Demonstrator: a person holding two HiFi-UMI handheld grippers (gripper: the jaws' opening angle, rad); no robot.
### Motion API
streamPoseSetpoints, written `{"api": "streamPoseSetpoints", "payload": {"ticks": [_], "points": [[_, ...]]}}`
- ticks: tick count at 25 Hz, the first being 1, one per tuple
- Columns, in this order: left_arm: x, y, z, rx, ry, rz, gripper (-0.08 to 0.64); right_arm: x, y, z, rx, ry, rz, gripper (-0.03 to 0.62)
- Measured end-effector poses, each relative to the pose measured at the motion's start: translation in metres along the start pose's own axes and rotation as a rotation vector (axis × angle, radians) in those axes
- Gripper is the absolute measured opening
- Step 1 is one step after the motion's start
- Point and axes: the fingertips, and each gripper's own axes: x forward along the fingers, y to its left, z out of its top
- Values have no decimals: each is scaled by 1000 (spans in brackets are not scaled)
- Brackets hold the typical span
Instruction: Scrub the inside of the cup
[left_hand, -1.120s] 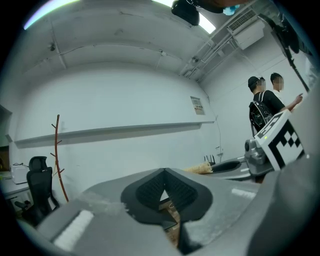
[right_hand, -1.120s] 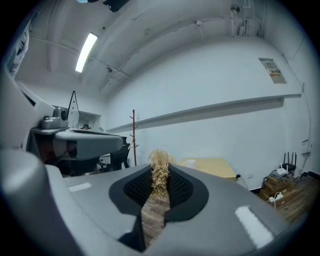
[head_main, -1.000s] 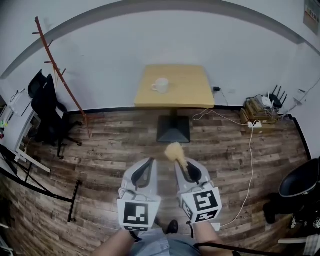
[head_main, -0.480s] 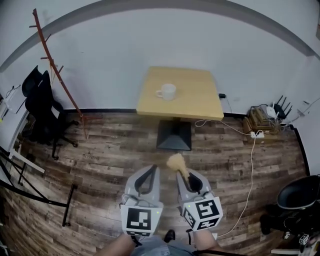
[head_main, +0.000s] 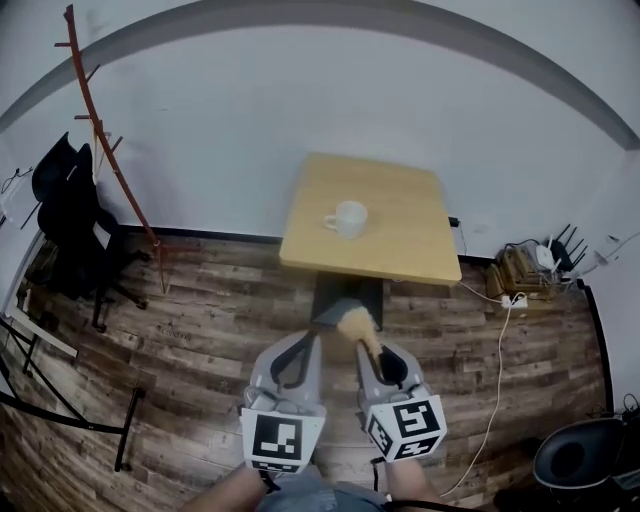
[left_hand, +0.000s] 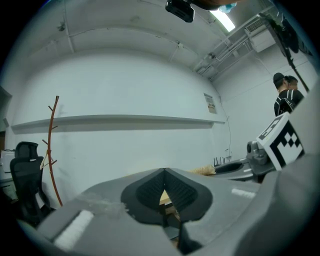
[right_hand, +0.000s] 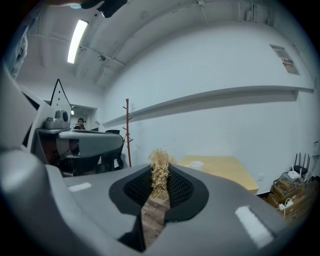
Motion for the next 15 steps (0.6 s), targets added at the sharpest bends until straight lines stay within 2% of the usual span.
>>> {"api": "streamPoseSetpoints", "payload": {"ticks": [6,9,12,15], "points": [[35,24,9,26,-34,-35,21,39,-10,25,-27,-41,-23,63],[49,30,11,-13,-46,-50,21,52,-16,30,-32,-53,-41,63],[62,34,11,38,-53,-81,21,58,-24,36,-37,-64,-68,63],[74,35,10,12,-51,-93,21,58,-35,39,-39,-66,-99,63]]}}
